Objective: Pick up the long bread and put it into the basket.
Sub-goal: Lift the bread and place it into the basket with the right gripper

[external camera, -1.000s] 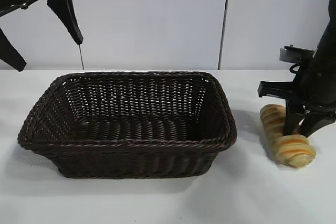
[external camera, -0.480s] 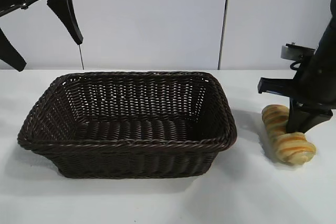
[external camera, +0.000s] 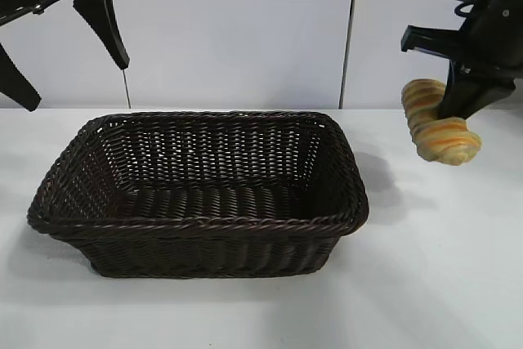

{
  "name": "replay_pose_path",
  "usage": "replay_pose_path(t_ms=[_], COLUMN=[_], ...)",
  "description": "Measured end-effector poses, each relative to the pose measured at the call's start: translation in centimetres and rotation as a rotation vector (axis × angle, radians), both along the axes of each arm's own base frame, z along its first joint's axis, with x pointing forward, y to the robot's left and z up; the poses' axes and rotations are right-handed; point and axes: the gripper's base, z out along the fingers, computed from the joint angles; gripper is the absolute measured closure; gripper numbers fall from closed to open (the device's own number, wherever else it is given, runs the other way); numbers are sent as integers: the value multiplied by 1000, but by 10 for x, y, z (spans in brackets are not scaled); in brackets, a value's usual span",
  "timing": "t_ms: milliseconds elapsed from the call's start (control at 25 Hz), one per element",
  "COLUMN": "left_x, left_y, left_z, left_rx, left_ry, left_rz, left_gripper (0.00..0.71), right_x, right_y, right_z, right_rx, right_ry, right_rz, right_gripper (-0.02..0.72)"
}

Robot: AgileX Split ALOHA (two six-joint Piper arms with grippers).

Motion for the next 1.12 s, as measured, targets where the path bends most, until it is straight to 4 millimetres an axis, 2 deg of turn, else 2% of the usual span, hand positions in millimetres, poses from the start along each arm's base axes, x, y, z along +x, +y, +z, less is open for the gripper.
replay_pose_path(t_ms=[240,440,600,800,1120], left_x=[0,0,0,0,0], left_y=[0,0,0,0,0], left_z=[0,0,0,0,0], left_rx=[0,0,0,0,0], left_ry=[0,0,0,0,0], left_rz=[0,0,0,0,0], left_gripper=[42,42,42,42,42], right_x=[-16,-38,-41,-33,-28], right_y=[65,107,121,125,129], right_z=[25,26,16,-6,-30], right_rx=[59,67,55,28,-4], right_ry=[-48,-46,-24,25,96], right_rz=[139,254,284,282,293], right_gripper=[661,661,661,661,661])
